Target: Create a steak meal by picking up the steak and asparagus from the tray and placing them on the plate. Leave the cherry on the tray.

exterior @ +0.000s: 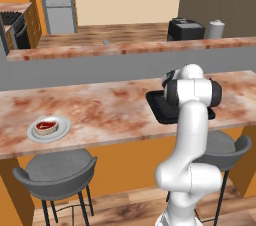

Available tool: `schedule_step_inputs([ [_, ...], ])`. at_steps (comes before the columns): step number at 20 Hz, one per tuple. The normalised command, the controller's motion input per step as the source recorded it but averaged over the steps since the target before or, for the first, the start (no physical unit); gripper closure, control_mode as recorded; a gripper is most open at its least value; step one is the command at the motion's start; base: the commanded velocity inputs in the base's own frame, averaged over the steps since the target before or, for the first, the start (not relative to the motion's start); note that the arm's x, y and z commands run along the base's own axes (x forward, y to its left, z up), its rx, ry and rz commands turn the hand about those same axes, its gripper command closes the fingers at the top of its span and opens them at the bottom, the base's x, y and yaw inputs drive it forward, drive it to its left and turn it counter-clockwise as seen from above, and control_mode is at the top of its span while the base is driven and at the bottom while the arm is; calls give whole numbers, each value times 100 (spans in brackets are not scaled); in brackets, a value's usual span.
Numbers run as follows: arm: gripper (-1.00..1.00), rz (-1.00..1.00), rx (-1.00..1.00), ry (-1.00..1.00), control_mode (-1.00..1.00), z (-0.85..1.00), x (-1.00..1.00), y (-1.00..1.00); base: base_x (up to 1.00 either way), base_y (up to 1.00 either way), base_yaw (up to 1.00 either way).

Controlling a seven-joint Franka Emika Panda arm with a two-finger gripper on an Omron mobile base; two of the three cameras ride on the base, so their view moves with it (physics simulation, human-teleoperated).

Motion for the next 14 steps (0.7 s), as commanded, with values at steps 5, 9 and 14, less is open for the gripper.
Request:
schedule_step_inputs([
  [5, -100, -5, 0, 0, -100, 2, 33, 0, 0, 0, 0],
  [9, -100, -3, 0, 1, -100, 3, 28, 0, 0, 0, 0],
  [14, -100, -3, 0, 6, -100, 0, 26, 0, 0, 0, 0],
])
